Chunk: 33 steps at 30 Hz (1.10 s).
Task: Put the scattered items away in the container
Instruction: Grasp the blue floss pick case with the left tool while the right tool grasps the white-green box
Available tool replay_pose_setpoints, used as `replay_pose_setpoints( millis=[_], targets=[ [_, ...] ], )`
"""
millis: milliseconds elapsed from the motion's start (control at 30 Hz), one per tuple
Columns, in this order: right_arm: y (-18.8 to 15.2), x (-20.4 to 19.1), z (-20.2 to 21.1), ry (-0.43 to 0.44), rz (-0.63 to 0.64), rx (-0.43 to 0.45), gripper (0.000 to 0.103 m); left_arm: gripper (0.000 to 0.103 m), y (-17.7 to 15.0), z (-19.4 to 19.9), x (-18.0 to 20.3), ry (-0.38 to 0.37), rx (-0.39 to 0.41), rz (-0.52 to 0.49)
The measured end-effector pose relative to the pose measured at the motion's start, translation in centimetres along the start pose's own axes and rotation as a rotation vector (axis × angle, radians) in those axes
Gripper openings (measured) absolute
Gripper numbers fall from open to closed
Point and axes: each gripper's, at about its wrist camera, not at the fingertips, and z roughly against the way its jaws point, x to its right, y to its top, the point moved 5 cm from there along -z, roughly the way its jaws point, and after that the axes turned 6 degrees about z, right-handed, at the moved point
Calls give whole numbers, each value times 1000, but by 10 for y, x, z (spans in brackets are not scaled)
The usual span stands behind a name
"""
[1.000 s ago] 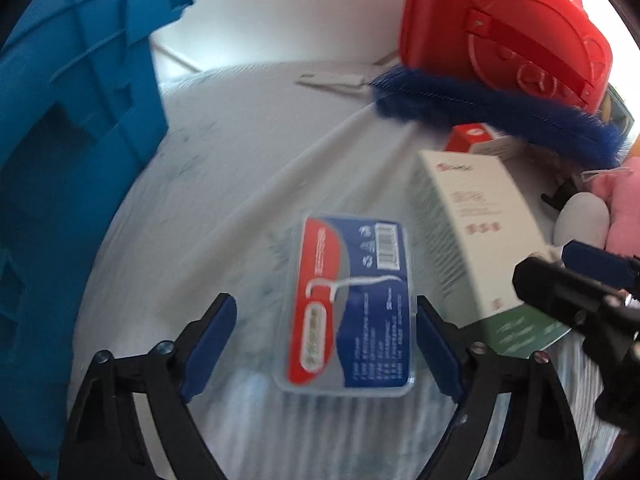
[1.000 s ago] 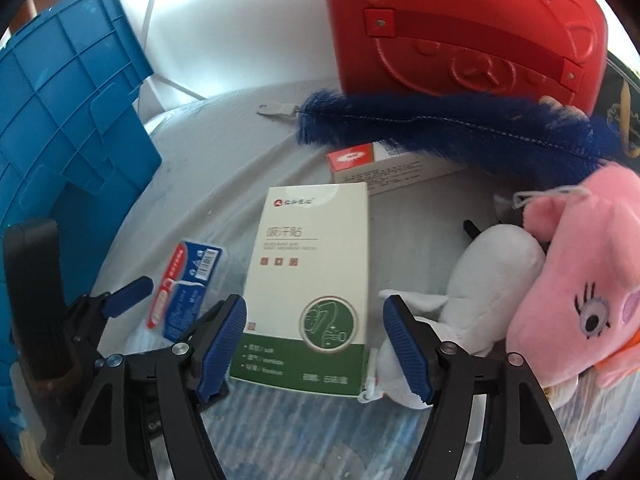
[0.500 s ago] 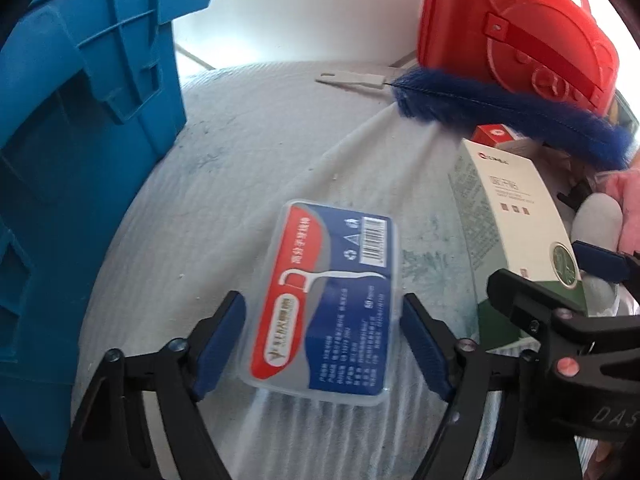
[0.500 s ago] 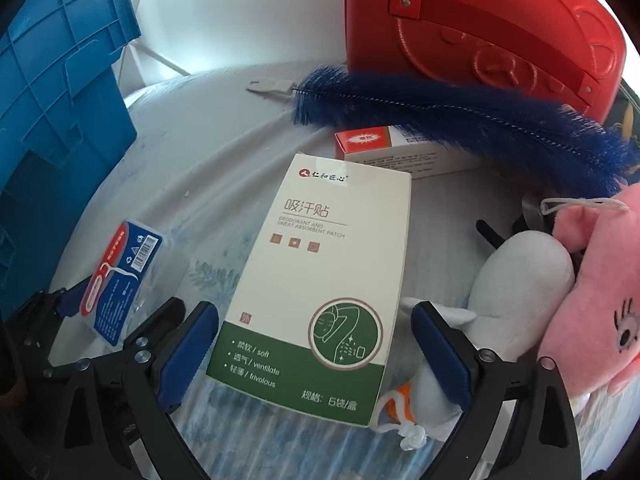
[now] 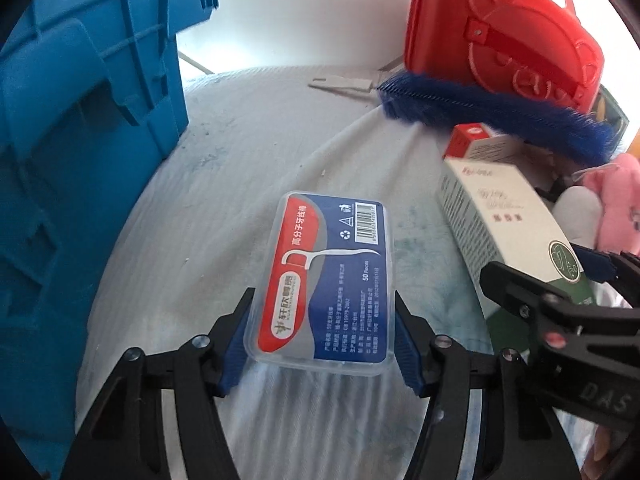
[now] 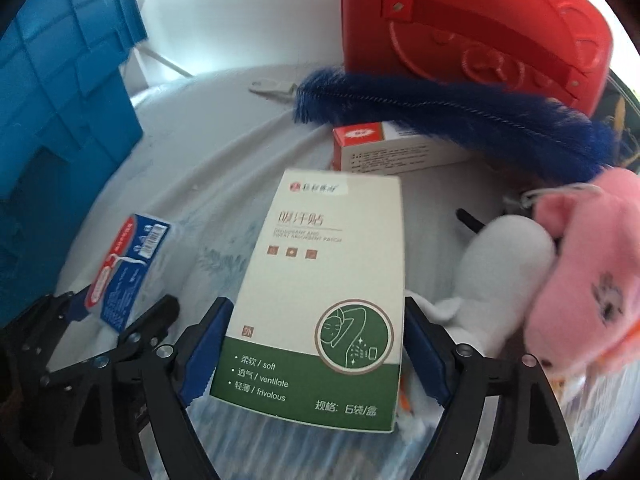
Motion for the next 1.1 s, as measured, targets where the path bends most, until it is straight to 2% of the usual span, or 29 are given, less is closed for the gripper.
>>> replay_pose_setpoints(
  millis=[167, 200, 233, 267, 367, 400, 467, 500, 533, 667, 733, 867, 1100],
  targets=[
    [-5, 0, 43, 13, 2, 60, 80, 61, -4, 43, 9, -18, 47, -4],
    [-7, 1, 56, 11, -2, 79, 53, 61, -6, 53, 11, -21, 58, -6],
    [-9, 4, 70, 9, -10, 100, 14, 61, -8, 64, 13, -25, 71, -8],
    [-10, 5, 81, 27, -25, 109, 11, 61, -10, 74, 15, -29, 81, -11],
    [-22, 8, 107, 29, -22, 108, 11, 61, -21, 103, 20, -26, 97, -16],
    [-29, 10, 114, 30, -33, 105, 15, 61, -26, 110, 20, -21, 98, -17],
    [-44, 9, 123, 43, -36, 89, 34, 61, -39, 118, 15, -13, 88, -10],
    [-50, 8, 125, 43, -31, 84, 51, 61, -45, 119, 12, -9, 79, -1],
    [-56, 5, 125, 44, -22, 78, 60, 61, -49, 120, 9, -3, 72, 6],
    [-74, -3, 122, 30, -10, 56, 65, 61, -59, 114, 1, 27, 59, 18],
    [-79, -6, 117, 19, -2, 48, 80, 61, -58, 108, -2, 29, 58, 17],
    [-81, -9, 93, -6, 4, 35, 83, 61, -55, 84, -5, 17, 46, 7],
    [-79, -7, 34, -14, -8, -44, 89, 61, -54, 38, -6, -3, -11, -10]
  ],
)
